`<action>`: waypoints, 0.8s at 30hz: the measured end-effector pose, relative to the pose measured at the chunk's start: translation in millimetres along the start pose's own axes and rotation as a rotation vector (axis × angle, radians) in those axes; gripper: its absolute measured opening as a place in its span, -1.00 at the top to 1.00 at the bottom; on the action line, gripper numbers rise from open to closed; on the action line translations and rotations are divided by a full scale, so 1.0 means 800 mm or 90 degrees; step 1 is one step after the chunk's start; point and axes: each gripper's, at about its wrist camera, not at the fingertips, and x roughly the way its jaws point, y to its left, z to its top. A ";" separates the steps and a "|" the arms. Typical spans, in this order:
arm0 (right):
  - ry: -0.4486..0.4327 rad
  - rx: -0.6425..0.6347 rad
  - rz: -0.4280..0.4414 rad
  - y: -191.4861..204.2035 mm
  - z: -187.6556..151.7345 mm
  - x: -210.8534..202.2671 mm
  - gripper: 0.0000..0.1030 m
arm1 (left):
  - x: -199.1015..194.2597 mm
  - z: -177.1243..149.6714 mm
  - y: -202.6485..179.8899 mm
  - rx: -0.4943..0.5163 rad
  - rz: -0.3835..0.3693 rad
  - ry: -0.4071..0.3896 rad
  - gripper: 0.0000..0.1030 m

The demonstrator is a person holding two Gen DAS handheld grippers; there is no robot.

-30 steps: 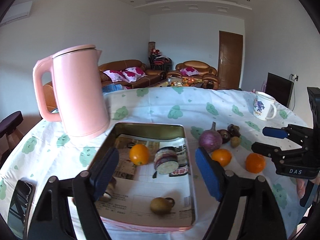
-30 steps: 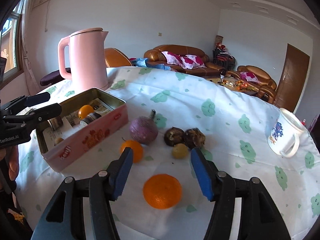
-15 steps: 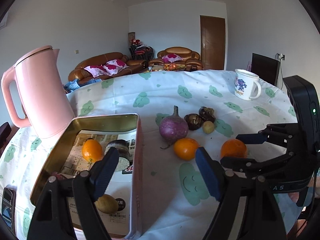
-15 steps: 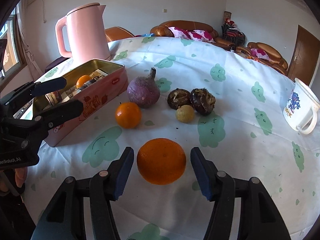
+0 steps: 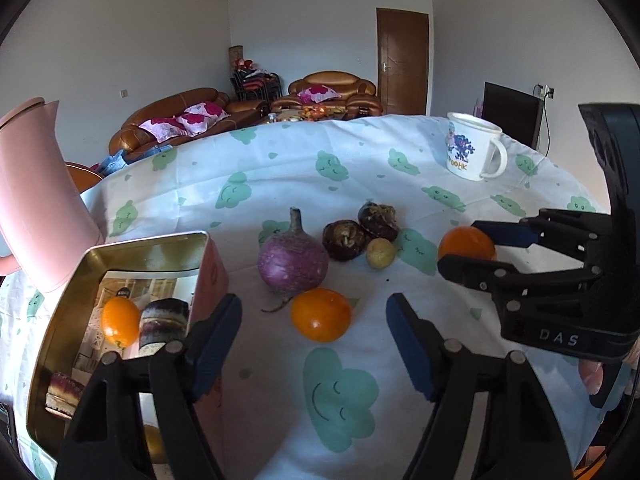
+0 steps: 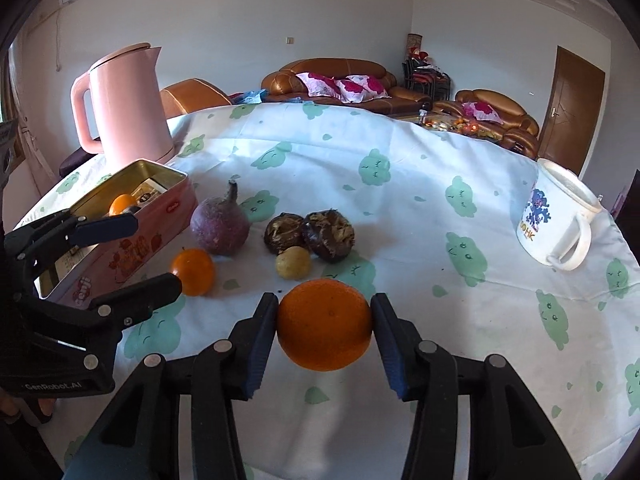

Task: Organize fruits
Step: 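Grasp an orange with the left tool while the right tool grasps another orange, then lift the orange with the left tool while the right tool lifts its orange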

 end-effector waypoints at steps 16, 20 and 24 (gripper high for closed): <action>0.003 0.022 0.022 -0.012 -0.004 0.014 0.04 | 0.048 0.005 -0.007 -0.009 -0.010 0.091 -0.08; 0.009 0.022 0.027 -0.012 -0.005 0.016 0.04 | 0.055 0.003 -0.002 -0.023 -0.017 0.107 0.08; 0.014 0.024 0.030 -0.013 -0.004 0.019 0.04 | 0.056 0.002 0.000 -0.027 -0.027 0.114 0.23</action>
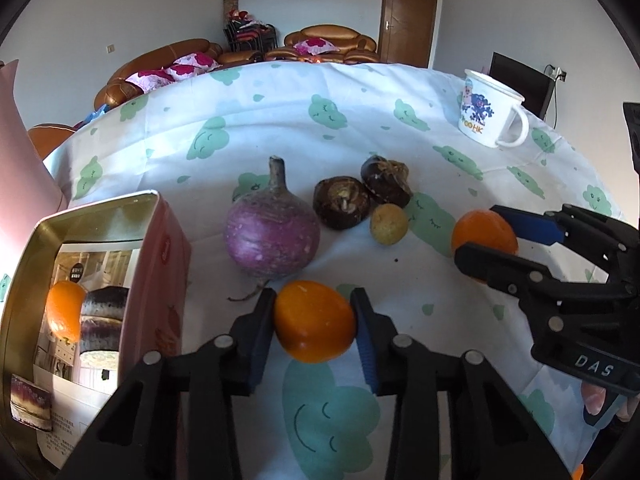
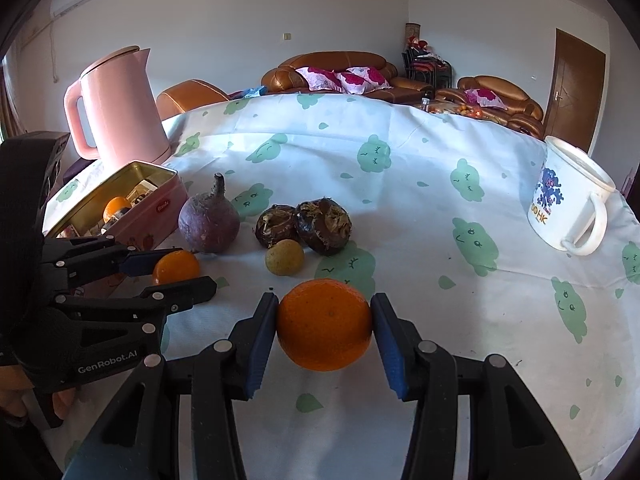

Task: Organize fruits
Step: 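Lift the orange with the left tool while the right tool lifts its orange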

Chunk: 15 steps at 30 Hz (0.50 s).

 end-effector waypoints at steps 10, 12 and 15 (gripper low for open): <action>-0.031 0.004 0.010 -0.002 -0.001 -0.009 0.04 | -0.020 0.000 0.000 0.004 -0.018 -0.055 0.24; -0.039 0.002 0.010 -0.001 -0.001 -0.012 0.04 | -0.023 0.000 -0.001 0.006 -0.016 -0.064 0.24; -0.047 0.000 0.013 0.000 -0.001 -0.016 0.04 | -0.028 0.000 -0.001 0.007 -0.017 -0.078 0.24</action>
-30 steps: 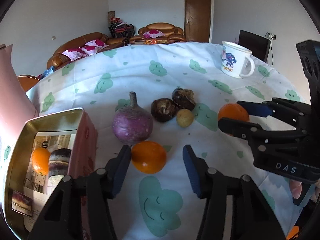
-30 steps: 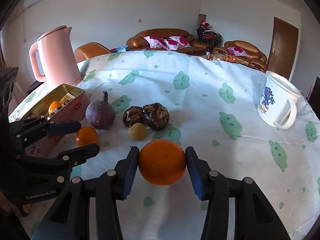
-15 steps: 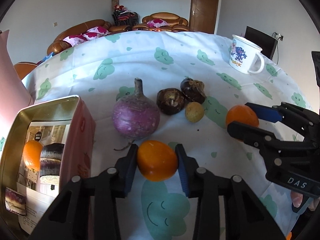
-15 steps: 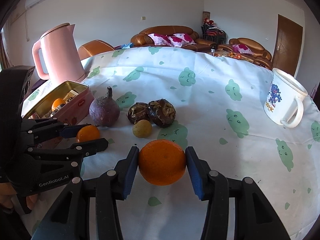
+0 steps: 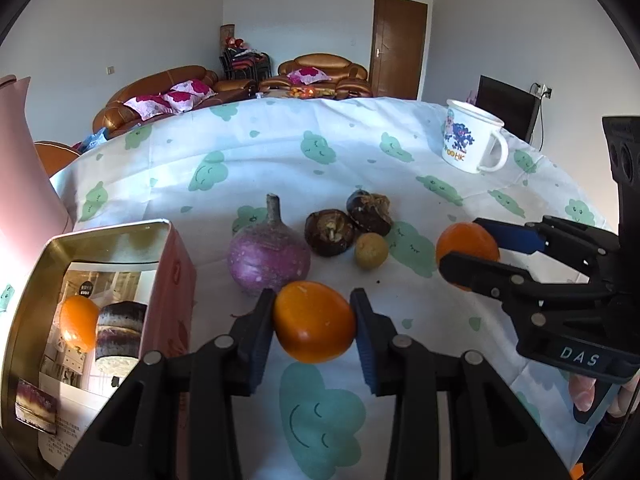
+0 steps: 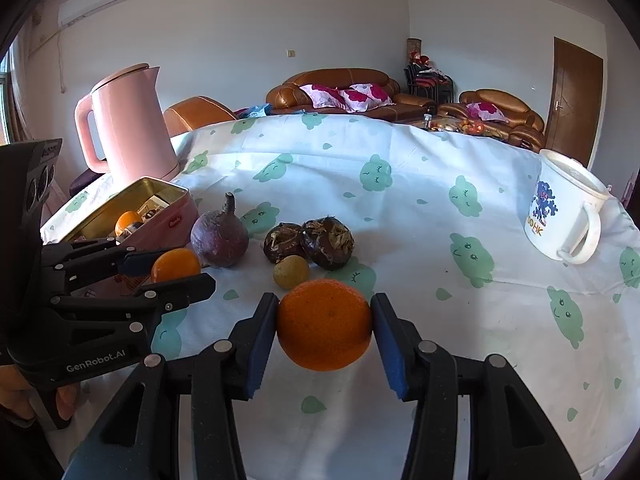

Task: Organize fruits
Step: 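Lift the orange with the left tool while the right tool lifts its orange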

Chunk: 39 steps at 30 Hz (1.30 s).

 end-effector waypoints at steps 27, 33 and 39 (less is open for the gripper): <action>-0.051 -0.008 0.014 0.001 -0.001 -0.019 0.04 | -0.032 -0.003 -0.001 0.000 0.028 -0.089 0.24; -0.064 -0.010 0.014 0.002 -0.001 -0.024 0.04 | -0.039 -0.004 -0.004 0.006 0.036 -0.106 0.24; -0.077 -0.012 0.015 0.003 -0.002 -0.028 0.04 | -0.044 -0.005 -0.005 0.010 0.044 -0.121 0.24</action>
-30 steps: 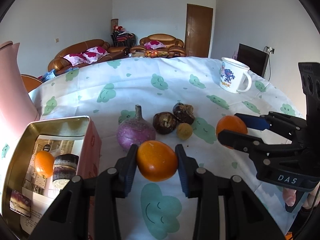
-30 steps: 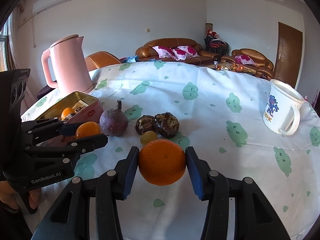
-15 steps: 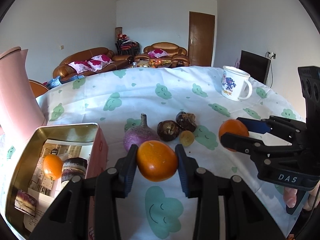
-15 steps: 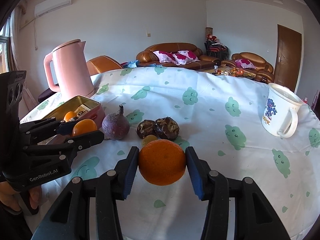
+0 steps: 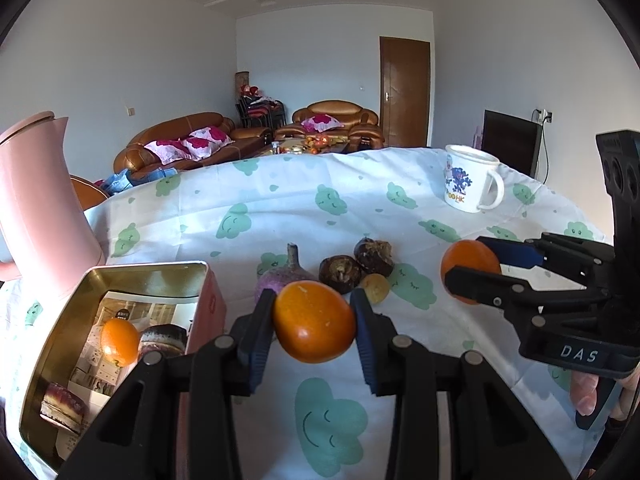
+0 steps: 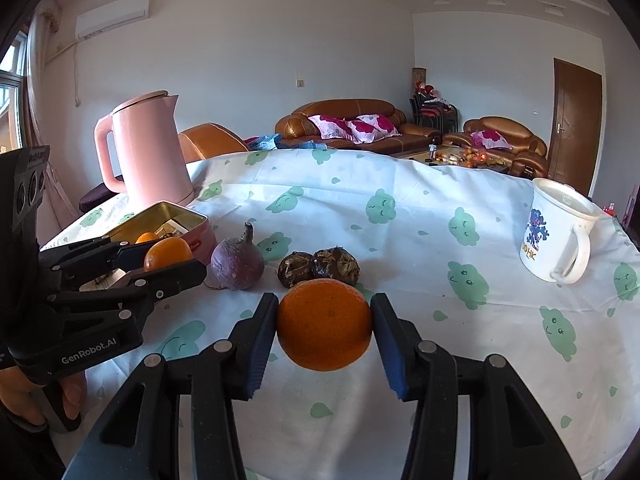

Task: Organize fruits
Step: 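Lift the orange with the left tool while the right tool lifts its orange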

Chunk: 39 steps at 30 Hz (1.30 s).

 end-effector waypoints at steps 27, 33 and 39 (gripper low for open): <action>-0.060 -0.015 0.003 0.004 -0.003 -0.023 0.04 | -0.022 -0.001 0.000 0.000 0.015 -0.062 0.24; -0.074 -0.017 0.003 0.005 -0.004 -0.028 0.04 | -0.027 -0.002 -0.001 0.001 0.019 -0.072 0.24; -0.087 -0.021 0.002 0.007 -0.005 -0.034 0.04 | -0.031 -0.003 -0.001 0.000 0.023 -0.082 0.24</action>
